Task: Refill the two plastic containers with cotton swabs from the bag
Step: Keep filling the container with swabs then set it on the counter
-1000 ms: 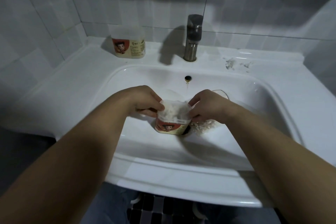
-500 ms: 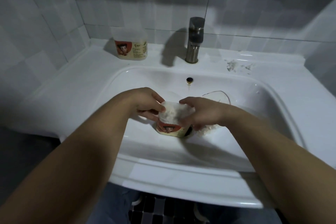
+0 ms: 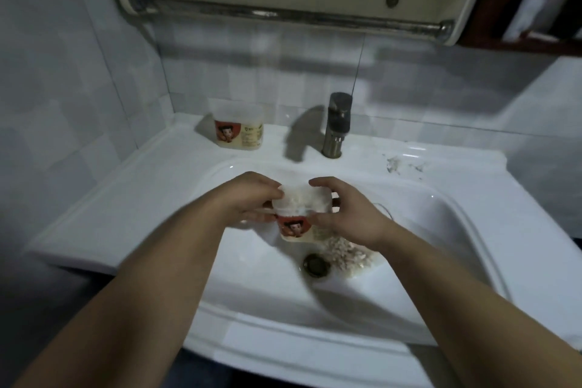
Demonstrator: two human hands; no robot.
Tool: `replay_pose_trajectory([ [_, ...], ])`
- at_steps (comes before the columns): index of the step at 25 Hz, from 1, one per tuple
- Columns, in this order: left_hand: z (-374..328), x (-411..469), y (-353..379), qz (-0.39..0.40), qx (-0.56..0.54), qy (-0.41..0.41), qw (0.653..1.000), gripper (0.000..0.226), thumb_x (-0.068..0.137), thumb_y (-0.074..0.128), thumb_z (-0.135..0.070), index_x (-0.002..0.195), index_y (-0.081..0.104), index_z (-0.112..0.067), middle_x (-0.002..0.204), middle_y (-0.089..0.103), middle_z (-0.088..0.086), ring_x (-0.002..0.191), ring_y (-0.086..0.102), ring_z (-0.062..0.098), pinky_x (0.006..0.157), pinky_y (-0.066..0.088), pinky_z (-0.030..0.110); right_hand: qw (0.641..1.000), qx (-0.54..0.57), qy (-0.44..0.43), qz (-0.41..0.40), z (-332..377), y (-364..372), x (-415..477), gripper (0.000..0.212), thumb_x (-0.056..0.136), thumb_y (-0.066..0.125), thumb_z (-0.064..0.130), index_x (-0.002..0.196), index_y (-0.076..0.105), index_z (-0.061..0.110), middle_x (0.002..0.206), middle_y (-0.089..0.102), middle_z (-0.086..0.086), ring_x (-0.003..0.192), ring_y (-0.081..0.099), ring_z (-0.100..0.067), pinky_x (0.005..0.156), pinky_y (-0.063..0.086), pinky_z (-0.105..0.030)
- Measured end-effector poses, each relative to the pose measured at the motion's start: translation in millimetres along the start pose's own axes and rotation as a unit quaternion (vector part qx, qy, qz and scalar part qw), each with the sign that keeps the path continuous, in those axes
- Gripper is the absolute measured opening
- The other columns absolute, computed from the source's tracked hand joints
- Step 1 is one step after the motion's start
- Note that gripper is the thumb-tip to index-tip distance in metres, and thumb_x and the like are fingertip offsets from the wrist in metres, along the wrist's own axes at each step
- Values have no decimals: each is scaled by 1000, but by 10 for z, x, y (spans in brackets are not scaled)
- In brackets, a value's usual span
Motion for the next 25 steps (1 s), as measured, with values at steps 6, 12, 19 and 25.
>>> replay_pose_trajectory([
  [6, -103, -169, -261, 4, -39, -11, 999, 26, 100, 56, -39, 126, 59, -36, 123, 68, 2, 99, 72, 40, 91, 51, 69, 975, 222, -8, -21, 364, 60, 91, 24, 91, 73, 4, 101, 66, 24, 114, 69, -16, 104, 70, -36, 76, 62, -59],
  [12, -200, -294, -799, -44, -172, 51, 983, 24, 101, 60, -31, 124, 65, -26, 117, 72, 5, 110, 67, 25, 88, 57, 61, 971, 228, -74, -19, 953, 271, 368, 24, 90, 73, 3, 98, 68, 24, 122, 67, -7, 106, 71, -30, 73, 61, -60],
  [19, -96, -239, -1643, -143, -217, 59, 964, 29, 98, 66, -39, 115, 66, -15, 106, 75, 12, 96, 74, 31, 75, 62, 59, 969, 214, -122, -12, 1386, 804, 849, 32, 88, 75, 2, 95, 66, 32, 120, 64, 1, 113, 66, -23, 68, 63, -57],
  [25, 48, -8, -2221, -215, -222, 107, 945, 40, 93, 65, -45, 122, 66, -18, 117, 74, 8, 102, 74, 26, 89, 61, 50, 971, 194, -139, -25, 1476, 1099, 1260, 38, 82, 81, 3, 101, 64, 31, 115, 65, -6, 109, 66, -29, 69, 62, -57],
])
Point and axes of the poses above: each hand's wrist, its own x-axis towards the middle knuckle, its own y-axis out of the palm, z = x × y, the point moved 8 cm from there along x, towards the middle knuckle
